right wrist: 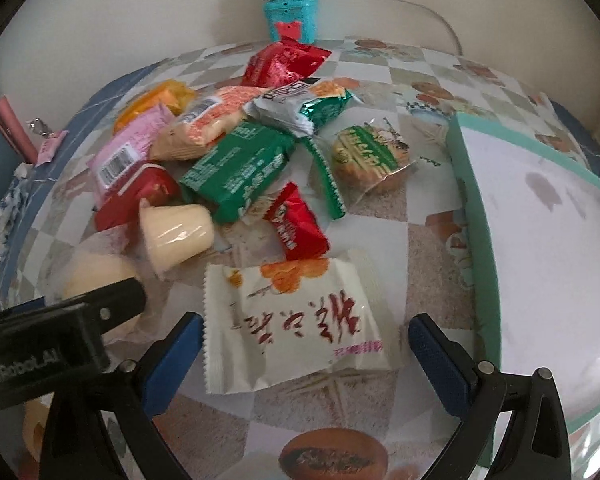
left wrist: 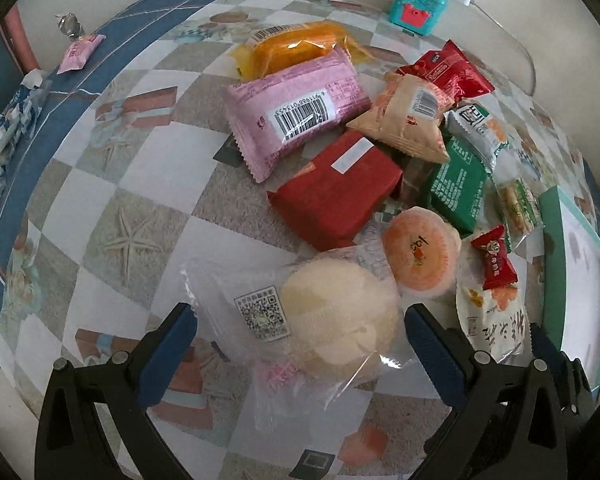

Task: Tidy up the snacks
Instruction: 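Grasp the white packet with red text with the right gripper while the left grasps the bagged bread bun, then carry the white packet with the right gripper while the left carries the bun over the tray, then open the right gripper over the tray while the left releases the bun into it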

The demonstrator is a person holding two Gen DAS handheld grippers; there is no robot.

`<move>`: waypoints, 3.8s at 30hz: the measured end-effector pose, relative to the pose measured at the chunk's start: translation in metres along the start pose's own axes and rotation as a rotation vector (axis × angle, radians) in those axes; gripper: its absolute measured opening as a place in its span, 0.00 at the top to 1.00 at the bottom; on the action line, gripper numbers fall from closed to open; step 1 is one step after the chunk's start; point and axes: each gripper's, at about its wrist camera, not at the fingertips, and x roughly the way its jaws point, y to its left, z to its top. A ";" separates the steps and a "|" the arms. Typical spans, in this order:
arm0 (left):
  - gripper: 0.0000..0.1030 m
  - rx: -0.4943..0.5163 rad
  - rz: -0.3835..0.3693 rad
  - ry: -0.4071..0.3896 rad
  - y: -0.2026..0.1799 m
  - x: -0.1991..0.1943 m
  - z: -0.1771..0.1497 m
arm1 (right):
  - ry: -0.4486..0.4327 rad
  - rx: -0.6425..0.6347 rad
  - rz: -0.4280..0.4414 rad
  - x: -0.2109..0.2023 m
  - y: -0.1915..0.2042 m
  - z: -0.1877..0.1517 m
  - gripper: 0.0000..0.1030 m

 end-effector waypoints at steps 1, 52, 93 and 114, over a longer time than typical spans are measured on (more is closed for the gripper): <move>0.00 0.001 0.001 -0.002 0.000 0.000 -0.001 | -0.002 0.003 -0.002 0.000 0.000 0.001 0.00; 0.35 -0.183 0.020 -0.086 0.066 -0.097 -0.032 | -0.084 0.093 0.145 -0.047 -0.021 0.007 0.29; 0.35 0.246 -0.288 -0.104 -0.239 -0.083 0.008 | -0.169 0.546 -0.326 -0.073 -0.258 0.002 0.29; 0.28 0.375 -0.348 -0.135 -0.292 -0.041 0.011 | -0.150 0.585 -0.357 -0.053 -0.294 0.021 0.26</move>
